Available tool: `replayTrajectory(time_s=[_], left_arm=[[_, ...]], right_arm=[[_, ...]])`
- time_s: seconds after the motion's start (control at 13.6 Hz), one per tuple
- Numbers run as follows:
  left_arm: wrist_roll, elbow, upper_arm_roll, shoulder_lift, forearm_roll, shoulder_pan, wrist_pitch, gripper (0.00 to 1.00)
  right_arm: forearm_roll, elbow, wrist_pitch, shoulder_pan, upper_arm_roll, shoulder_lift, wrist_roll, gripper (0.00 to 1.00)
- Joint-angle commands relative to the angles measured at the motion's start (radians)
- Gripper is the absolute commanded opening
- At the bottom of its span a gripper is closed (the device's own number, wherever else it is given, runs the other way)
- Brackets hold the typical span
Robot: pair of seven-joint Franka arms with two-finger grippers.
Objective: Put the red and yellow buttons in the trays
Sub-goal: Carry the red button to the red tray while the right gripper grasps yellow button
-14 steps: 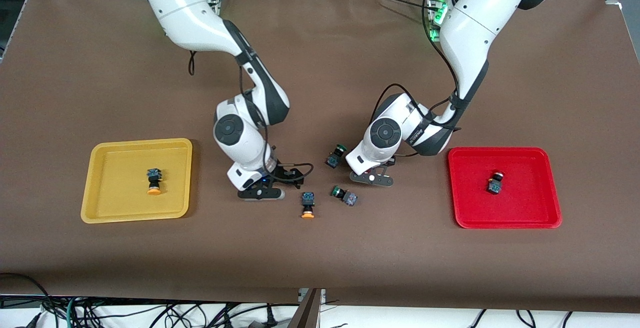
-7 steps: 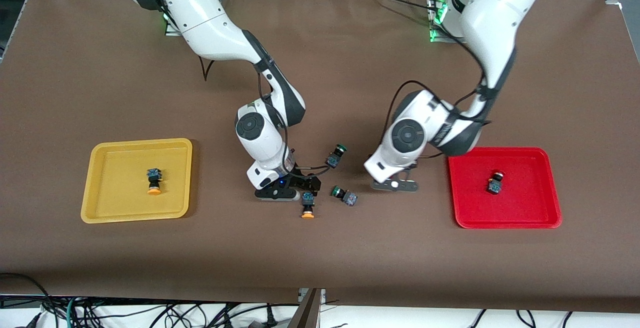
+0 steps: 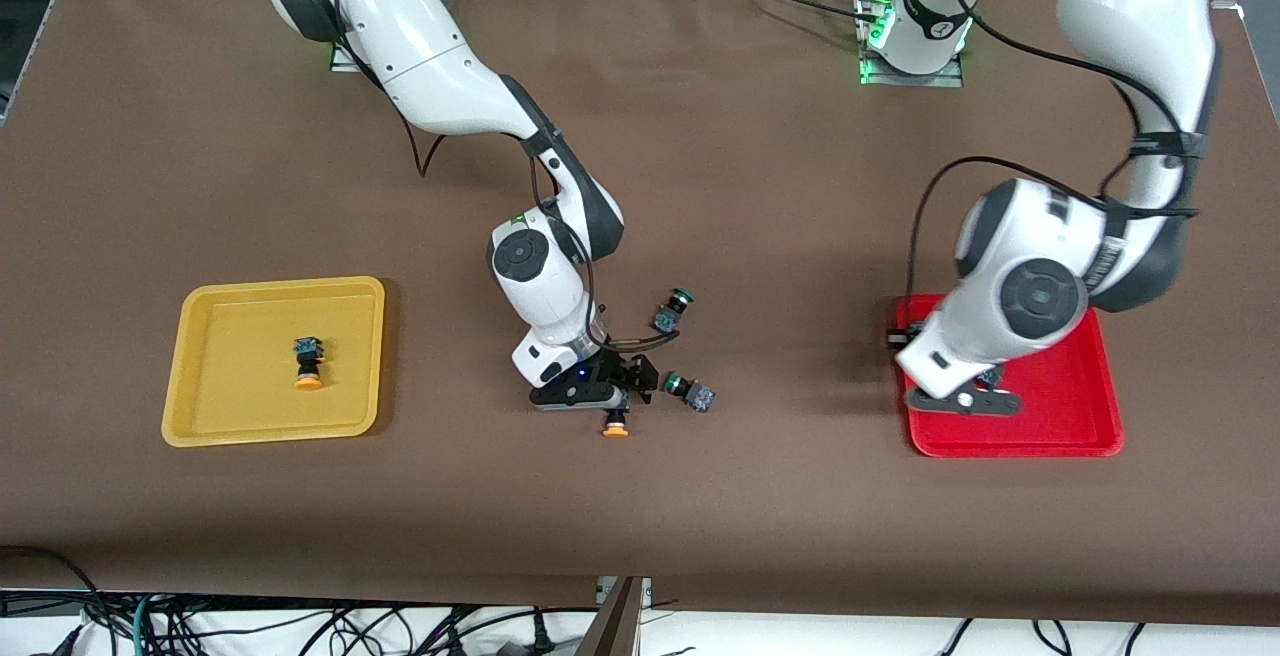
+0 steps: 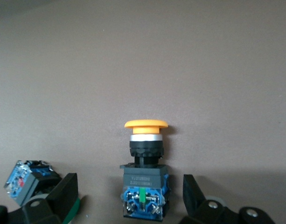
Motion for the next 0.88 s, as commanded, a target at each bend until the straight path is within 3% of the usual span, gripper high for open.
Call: replayTrajectory(time_s=[0.0, 0.22, 0.37, 0.73, 0.81], left_arm=[[0.204, -0.023, -0.014, -0.013, 0.023, 0.112, 0.002, 0.0], [0.371, -0.027, -0.017, 0.026, 0.013, 0.234, 0.029, 0.0], [0.423, -0.042, -0.015, 0.075, 0.014, 0.294, 0.125, 0.0], [0.56, -0.063, -0.015, 0.141, 0.014, 0.362, 0.245, 0.01], [0.56, -0.063, -0.015, 0.158, 0.014, 0.364, 0.259, 0.06]], right_arm=[[-0.049, 0.036, 0.039, 0.011, -0.012, 0.043, 0.008, 0.89], [-0.062, 0.033, 0.032, 0.006, -0.013, 0.035, -0.009, 0.29], [-0.065, 0.033, 0.001, 0.0, -0.016, 0.017, -0.014, 0.0], [-0.063, 0.033, -0.333, -0.073, -0.026, -0.113, -0.188, 0.0], [-0.062, 0.023, -0.418, -0.104, -0.027, -0.152, -0.29, 0.0]])
